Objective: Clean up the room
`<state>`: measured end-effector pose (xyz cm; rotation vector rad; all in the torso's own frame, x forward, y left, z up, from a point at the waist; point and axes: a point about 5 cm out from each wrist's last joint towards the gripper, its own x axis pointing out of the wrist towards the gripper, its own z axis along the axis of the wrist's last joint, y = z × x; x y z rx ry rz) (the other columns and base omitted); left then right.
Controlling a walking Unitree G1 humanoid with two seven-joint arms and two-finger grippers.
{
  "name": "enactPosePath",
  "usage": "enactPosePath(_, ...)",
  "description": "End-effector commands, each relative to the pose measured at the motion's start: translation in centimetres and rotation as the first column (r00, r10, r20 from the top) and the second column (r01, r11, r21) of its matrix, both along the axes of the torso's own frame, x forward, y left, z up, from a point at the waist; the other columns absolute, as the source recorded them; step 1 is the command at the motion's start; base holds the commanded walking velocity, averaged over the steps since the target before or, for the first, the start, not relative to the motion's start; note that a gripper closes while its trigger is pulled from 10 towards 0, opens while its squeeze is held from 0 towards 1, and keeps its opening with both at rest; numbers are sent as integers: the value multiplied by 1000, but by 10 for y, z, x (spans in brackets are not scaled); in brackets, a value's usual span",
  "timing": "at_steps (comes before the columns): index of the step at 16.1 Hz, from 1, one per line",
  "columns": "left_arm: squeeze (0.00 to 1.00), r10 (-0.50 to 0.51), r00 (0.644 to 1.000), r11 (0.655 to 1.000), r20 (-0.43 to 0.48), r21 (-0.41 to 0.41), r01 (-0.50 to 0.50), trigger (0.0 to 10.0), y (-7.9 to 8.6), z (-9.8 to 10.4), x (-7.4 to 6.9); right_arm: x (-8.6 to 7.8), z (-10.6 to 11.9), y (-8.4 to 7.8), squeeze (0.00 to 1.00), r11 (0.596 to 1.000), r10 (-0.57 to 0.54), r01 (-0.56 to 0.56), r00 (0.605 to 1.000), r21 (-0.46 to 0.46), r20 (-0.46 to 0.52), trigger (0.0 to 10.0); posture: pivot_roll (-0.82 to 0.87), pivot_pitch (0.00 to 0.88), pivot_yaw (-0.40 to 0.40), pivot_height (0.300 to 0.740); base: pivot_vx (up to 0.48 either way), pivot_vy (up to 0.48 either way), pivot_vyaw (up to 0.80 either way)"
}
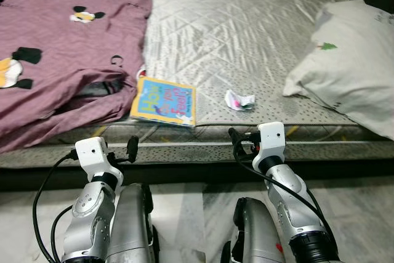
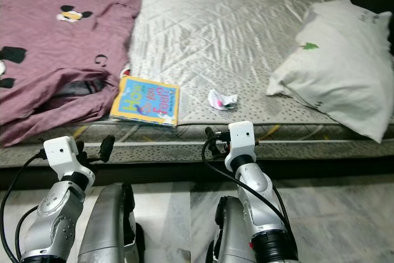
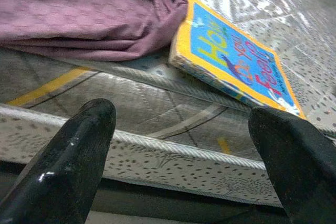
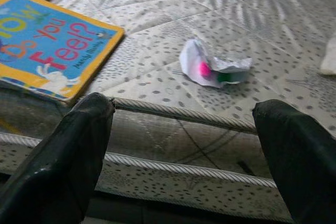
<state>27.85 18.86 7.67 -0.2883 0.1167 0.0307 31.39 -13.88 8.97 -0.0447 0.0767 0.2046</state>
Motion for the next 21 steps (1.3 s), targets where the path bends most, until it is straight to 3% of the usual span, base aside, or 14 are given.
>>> enactPosePath(1,0,-8,1000,1000,-4,8,8,10000,-1,-1,0,0,-3,-5,0,1000,-16,16,1000,-5,-8,10000,5,181,-68,547,0,0,0)
enactPosePath(4,0,-8,1000,1000,-5,8,8,10000,-1,-1,0,0,-2,-5,0,1000,-13,13,1000,-6,-5,10000,5,180,-69,547,257,0,735)
enactPosePath(17,0,-12,1000,1000,-13,11,12,10000,-1,-3,3,2,-4,-4,0,1000,-11,11,1000,1,-11,10000,6,170,-69,547,258,0,0)
enactPosePath(21,0,-8,1000,1000,-20,9,8,10000,-3,-3,3,1,-4,-5,0,1000,-8,8,1000,2,-11,10000,7,160,-68,547,0,0,0)
